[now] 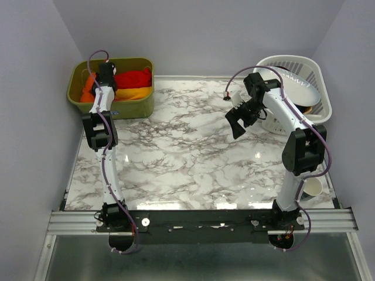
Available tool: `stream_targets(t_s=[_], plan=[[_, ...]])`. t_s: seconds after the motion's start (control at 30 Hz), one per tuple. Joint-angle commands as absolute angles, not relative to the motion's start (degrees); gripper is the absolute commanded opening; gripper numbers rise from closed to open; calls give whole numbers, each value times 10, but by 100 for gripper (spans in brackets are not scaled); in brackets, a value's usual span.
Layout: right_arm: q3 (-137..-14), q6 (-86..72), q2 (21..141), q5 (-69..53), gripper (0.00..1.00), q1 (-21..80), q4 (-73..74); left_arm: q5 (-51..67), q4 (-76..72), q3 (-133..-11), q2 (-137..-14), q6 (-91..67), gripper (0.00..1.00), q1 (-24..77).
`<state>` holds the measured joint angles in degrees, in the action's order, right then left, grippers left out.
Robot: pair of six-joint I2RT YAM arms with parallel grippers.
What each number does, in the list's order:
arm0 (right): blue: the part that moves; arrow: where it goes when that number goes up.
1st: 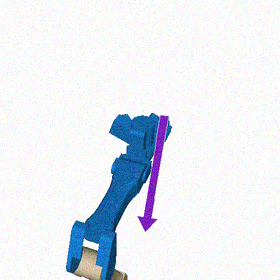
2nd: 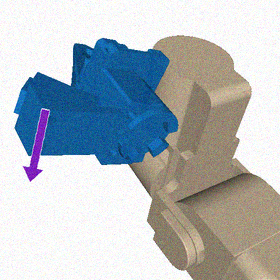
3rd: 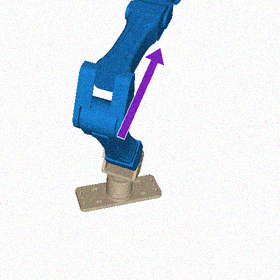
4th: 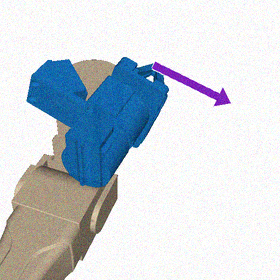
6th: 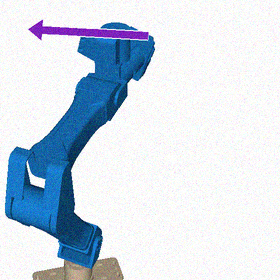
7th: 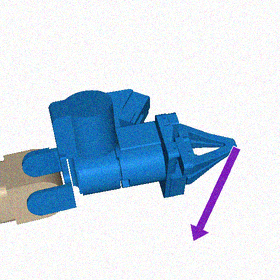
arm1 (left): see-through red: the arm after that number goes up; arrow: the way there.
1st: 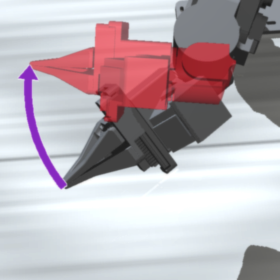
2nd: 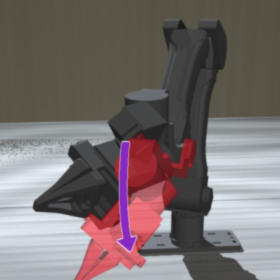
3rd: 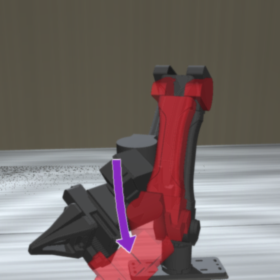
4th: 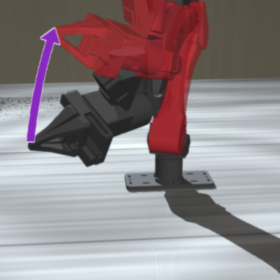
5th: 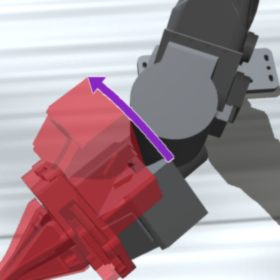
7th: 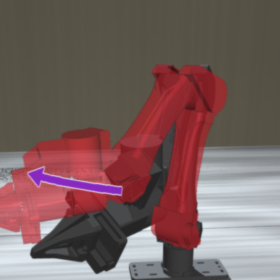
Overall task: Roll the t-shirts
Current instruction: Place the T-shirt in the bin, then reset both arms
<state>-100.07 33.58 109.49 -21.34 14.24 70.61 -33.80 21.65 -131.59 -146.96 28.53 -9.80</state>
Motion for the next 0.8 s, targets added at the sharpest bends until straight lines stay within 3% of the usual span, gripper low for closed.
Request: stream_targets(t_s=[0.0, 0.1, 0.13, 0.23, 0.6, 0.7, 0.73, 0.77], plan=[[-1011, 348, 1084, -205, 100, 144, 741, -291, 290, -1324, -1484, 256, 0, -106], [-1024, 348, 1093, -208, 100, 143, 743, -259, 317, -1327, -1477, 255, 0, -105], [-1027, 348, 1099, -210, 100, 143, 743, -253, 323, -1331, -1474, 252, 13, -105], [-1041, 345, 1106, -216, 100, 144, 741, -218, 336, -1332, -1440, 247, 30, -105], [-1064, 348, 1122, -231, 100, 143, 732, -199, 336, -1292, -1266, 235, 61, -87], [-1078, 346, 1121, -228, 100, 144, 724, -171, 352, -1274, -1219, 238, 79, -87], [-1081, 346, 1115, -227, 100, 144, 722, -153, 357, -1260, -1195, 236, 98, -88], [-1087, 345, 1112, -222, 100, 144, 718, -129, 374, -1255, -1183, 236, 98, -90]])
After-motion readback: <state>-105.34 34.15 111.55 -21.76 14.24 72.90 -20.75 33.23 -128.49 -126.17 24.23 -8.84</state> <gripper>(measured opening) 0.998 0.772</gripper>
